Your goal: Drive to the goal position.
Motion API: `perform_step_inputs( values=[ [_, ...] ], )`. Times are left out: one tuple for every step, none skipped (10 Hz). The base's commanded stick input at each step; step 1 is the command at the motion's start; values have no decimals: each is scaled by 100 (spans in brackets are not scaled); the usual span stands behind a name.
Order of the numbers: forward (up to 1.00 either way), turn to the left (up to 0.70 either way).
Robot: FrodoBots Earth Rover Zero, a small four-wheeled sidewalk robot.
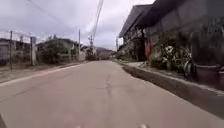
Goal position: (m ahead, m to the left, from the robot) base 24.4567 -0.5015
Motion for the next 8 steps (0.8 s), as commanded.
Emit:
perform_step_inputs(
  values=[
    [100,0],
    [100,0],
    [100,0],
    [100,0],
    [100,-14],
    [100,-40],
    [100,-38],
    [100,-12]
  ],
)
